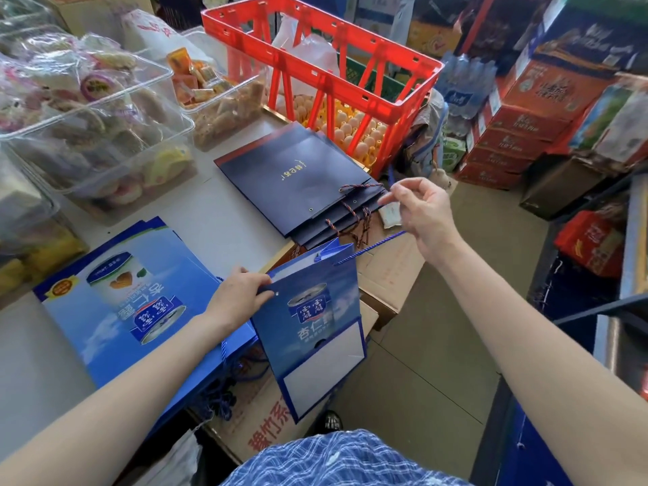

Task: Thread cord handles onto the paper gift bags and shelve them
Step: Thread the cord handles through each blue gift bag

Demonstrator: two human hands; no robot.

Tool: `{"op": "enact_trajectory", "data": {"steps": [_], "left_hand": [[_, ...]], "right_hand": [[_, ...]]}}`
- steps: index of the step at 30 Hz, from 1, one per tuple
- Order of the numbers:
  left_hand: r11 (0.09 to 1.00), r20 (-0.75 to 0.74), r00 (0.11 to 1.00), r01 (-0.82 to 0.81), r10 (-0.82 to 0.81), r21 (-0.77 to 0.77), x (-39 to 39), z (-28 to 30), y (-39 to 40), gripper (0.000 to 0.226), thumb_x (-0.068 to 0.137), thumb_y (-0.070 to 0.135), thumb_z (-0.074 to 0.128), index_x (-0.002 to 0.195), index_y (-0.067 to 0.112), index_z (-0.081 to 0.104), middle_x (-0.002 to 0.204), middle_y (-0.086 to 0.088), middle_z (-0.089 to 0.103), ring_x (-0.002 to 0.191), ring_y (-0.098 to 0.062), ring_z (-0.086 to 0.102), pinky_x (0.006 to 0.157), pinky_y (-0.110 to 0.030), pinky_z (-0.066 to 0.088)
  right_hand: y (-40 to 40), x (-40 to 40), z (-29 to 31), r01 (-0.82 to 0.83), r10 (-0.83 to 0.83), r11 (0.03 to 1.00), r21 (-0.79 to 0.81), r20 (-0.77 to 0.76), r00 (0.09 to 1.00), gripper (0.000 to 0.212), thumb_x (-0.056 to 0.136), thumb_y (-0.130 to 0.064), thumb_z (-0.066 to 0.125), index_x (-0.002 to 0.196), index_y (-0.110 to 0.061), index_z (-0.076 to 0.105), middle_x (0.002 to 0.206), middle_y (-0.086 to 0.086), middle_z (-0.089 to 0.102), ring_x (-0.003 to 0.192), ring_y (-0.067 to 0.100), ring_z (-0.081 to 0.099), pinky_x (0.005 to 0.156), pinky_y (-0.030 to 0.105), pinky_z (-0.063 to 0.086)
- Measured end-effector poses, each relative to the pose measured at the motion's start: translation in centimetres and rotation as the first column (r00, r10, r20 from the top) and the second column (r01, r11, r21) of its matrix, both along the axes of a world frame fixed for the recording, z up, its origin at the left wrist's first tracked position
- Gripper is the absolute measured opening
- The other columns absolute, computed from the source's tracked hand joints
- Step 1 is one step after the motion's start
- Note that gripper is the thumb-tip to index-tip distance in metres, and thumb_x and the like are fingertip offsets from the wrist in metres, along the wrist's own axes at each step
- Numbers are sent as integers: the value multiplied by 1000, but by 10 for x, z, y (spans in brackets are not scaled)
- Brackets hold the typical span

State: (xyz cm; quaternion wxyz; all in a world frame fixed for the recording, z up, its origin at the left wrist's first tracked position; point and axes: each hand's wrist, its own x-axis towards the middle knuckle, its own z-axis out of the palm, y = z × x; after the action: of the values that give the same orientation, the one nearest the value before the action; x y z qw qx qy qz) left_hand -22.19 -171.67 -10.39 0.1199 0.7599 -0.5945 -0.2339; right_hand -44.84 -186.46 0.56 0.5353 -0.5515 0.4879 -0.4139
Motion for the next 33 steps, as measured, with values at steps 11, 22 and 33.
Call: {"op": "enact_trajectory", "data": {"steps": [11, 22, 33], "left_hand": [[989, -239, 971, -40, 5, -144, -16, 27, -17, 15, 93, 21, 54, 99, 11, 63, 92, -11, 65, 97, -29, 48, 76, -32, 41], [995, -317, 948, -7, -24, -98, -20, 42, -14, 7, 93, 18, 53, 87, 16, 55, 86, -4, 61, 78, -19, 54, 55, -13, 37], [997, -357, 934, -28, 0, -74, -18, 53, -11, 8, 95, 17, 51, 88, 14, 54, 87, -6, 60, 81, -20, 54, 61, -22, 39]], "right_hand": [[63, 27, -53, -409, 362, 913, 4, -470, 805, 5, 81, -17, 72, 81, -13, 70, 80, -1, 67, 74, 7, 59, 69, 18, 48], [69, 26, -44, -398, 409, 912, 96, -276, 870, 8, 87, -2, 61, 84, -9, 64, 83, 11, 68, 51, -5, 58, 46, 10, 40], [73, 37, -54, -373, 335, 928, -13, -410, 848, 6, 79, -16, 73, 80, -19, 69, 78, -9, 66, 77, 6, 61, 78, 29, 53]]}}
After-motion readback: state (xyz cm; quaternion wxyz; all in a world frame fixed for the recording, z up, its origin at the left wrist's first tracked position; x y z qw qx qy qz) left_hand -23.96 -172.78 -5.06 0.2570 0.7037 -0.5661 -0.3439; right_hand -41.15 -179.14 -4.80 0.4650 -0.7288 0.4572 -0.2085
